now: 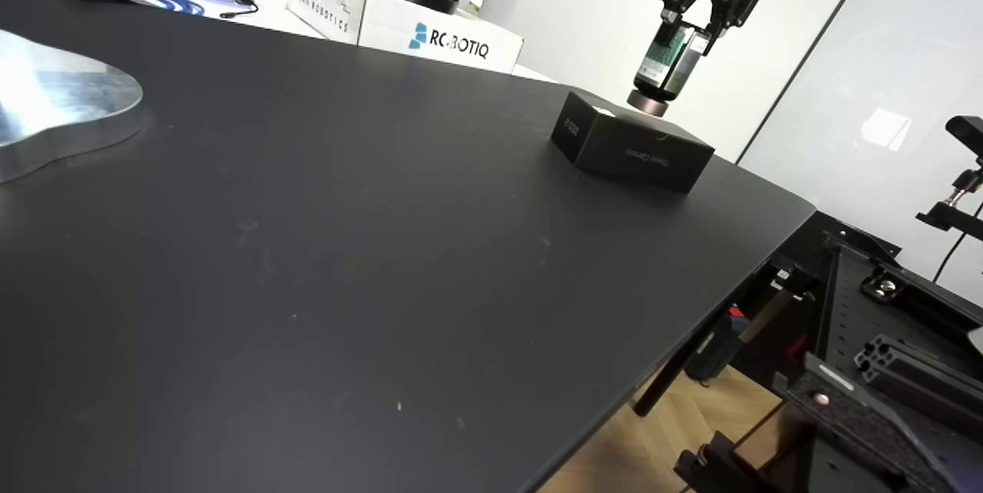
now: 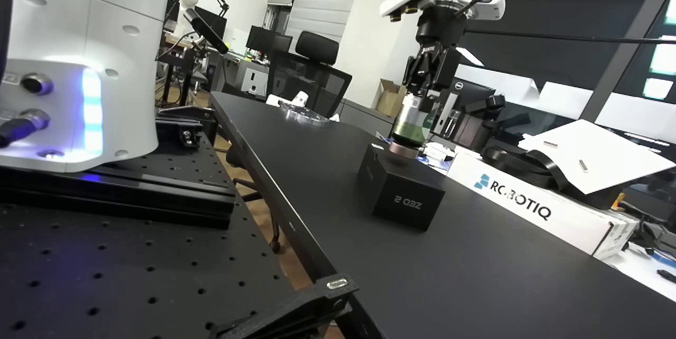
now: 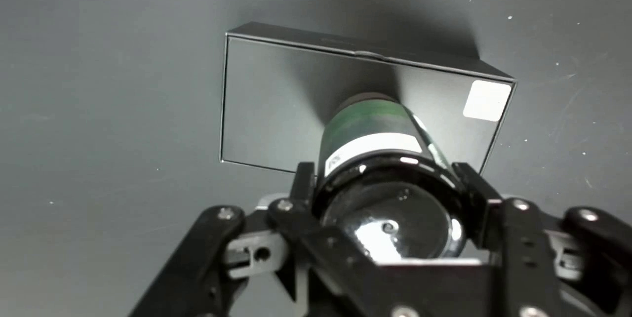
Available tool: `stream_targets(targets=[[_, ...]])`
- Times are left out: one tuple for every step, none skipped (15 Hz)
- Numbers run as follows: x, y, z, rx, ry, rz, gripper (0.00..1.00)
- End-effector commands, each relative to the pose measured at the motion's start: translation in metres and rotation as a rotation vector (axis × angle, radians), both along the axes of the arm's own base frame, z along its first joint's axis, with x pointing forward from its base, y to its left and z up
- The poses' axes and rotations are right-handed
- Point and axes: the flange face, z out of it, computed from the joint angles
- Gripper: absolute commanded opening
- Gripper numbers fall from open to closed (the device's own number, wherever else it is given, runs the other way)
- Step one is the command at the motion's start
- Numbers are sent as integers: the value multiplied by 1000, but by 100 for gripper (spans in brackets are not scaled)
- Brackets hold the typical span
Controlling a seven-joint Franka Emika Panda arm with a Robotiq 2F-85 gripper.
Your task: Put the bottle on the table
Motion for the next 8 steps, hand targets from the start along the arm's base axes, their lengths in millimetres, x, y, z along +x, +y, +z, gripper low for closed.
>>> stream_targets(targets=[[23,-10,7,3,1,58,45],[31,-15,6,4,-2,65,45],[39,-19,3,6,-4,69,45],[45,-22,1,5,-2,70,45],[52,-26,-3,4,-1,69,45],[59,-30,-7,4,0,68,45],[66,-35,-12,5,3,62,45],[71,-40,-17,3,8,57,45]])
